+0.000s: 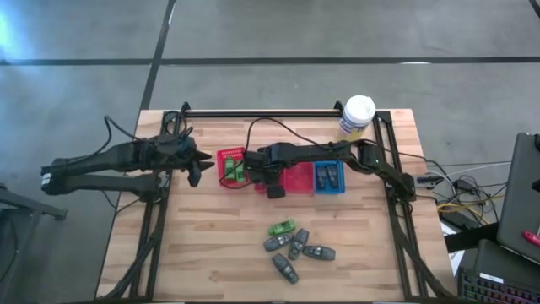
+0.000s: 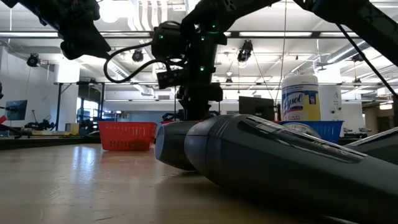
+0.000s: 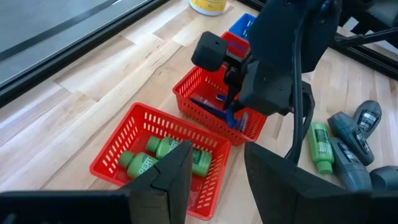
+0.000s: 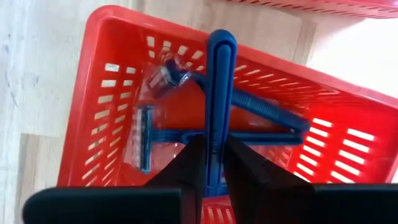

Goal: Pick & Place Travel size toiletries
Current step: Put the blue razor into the middle red bin

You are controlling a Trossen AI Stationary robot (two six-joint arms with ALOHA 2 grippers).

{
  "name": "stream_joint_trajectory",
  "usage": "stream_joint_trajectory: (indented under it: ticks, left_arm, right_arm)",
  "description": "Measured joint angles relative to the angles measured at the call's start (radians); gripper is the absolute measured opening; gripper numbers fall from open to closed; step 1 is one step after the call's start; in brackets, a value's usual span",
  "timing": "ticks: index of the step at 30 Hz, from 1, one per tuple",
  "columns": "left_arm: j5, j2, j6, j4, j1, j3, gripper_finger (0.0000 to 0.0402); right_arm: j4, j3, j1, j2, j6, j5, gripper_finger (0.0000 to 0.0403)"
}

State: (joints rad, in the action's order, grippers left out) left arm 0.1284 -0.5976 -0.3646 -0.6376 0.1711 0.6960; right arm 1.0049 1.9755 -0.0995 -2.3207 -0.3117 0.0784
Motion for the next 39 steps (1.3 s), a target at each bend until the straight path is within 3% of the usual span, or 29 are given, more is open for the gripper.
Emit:
stream_joint_trajectory:
  ticks: [6, 13, 22, 31, 39]
  left_arm:
    - [0.0, 0.0, -0.001, 0.0, 0.0, 0.0, 0.0151]
    - [0.001, 0.0, -0.001, 0.0, 0.0, 0.0, 0.0152]
    - [0.004, 0.0, -0.002, 0.001, 0.0, -0.001, 0.0152]
    - [0.004, -0.001, -0.002, 0.001, 0.0, -0.016, 0.0151]
    - [0.005, -0.001, -0.005, 0.002, 0.0, -0.016, 0.0152]
  right_arm:
    - [0.011, 0.0, 0.001, 0.003, -0.063, 0.007, 0.0037]
    - [0.093, 0.055, 0.002, 0.011, -0.198, 0.107, 0.0037]
    - [0.117, 0.145, 0.003, 0.023, -0.349, 0.108, 0.0051]
    - [0.122, 0.109, 0.003, 0.023, -0.329, 0.159, 0.0039]
    - [0.13, 0.102, 0.003, 0.023, -0.318, 0.26, 0.0065]
